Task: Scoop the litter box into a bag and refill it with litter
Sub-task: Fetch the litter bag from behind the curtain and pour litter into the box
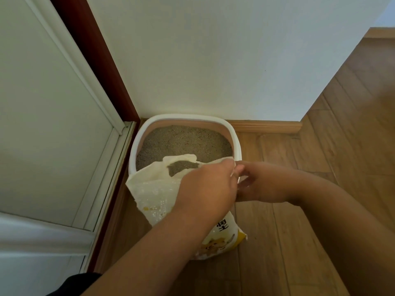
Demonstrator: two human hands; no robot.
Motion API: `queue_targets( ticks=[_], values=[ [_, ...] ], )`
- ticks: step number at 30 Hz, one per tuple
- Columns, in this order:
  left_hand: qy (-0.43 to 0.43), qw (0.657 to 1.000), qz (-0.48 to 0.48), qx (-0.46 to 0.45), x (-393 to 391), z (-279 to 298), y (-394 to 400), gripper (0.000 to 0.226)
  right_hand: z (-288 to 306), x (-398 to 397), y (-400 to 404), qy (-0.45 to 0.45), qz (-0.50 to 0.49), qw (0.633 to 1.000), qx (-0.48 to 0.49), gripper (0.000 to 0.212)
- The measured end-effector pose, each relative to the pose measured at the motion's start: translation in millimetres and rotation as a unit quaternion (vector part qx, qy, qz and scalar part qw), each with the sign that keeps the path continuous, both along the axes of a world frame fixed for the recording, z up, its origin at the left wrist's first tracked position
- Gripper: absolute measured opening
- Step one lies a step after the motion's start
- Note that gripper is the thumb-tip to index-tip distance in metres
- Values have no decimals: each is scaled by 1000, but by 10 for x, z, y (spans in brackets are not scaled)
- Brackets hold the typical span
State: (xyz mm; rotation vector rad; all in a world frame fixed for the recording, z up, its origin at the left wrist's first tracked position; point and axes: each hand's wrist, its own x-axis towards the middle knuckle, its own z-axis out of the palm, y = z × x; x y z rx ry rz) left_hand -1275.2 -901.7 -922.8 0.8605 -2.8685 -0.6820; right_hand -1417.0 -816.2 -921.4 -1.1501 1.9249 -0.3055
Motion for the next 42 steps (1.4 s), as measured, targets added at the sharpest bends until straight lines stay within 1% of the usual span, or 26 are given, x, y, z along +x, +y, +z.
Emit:
queue_targets(
  ticks=[1, 4, 6, 8, 12, 14, 16, 20, 24, 29, 31, 35, 38, 40, 42],
  values=[
    [13, 1000, 7, 5, 43, 70, -35, 31, -3, 4, -1, -8, 4, 1000, 2, 46],
    [59, 997, 34, 21, 144, 273, -140, 37, -26, 4, -9, -27, 10, 1000, -8, 63],
    [96, 994, 47, 31, 186, 398, -182, 38, -37, 0, -14, -44, 2, 999, -15, 69],
    [129, 989, 64, 44, 211, 505, -205, 40, -71, -16, -18, -69, -4, 997, -26, 66],
    [186, 978, 78, 45, 189, 644, -272, 42, -156, -38, 0, -117, 1, 993, -14, 55],
    [201, 975, 80, 40, 152, 685, -306, 44, -214, -30, 3, -132, 6, 991, -9, 60],
    [209, 974, 84, 33, 108, 723, -337, 45, -304, -16, 11, -129, 8, 992, -5, 70],
    [231, 967, 104, 30, 48, 790, -458, 46, -493, 6, 30, -141, -19, 990, 6, 81],
    [258, 960, 107, 20, 5, 806, -552, 47, -686, 48, 41, -188, -52, 981, 4, 83],
    [291, 950, 111, 11, -59, 863, -612, 48, -954, 3, 96, -217, -92, 972, -10, 82],
    [303, 946, 112, 4, -87, 913, -637, 49, -1018, -46, 127, -206, -106, 973, -18, 82],
    [338, 935, 108, 1, -139, 1021, -676, 46, -1182, -108, 164, -159, -136, 978, -23, 95],
    [363, 925, 109, -6, -160, 1092, -695, 49, -1241, -141, 148, -147, -164, 975, -22, 100],
    [374, 921, 109, -13, -157, 1134, -727, 51, -1230, -141, 128, -139, -157, 977, -24, 103],
    [374, 921, 111, -20, -144, 1163, -765, 51, -1224, -128, 107, -130, -140, 981, -27, 99]
  ],
)
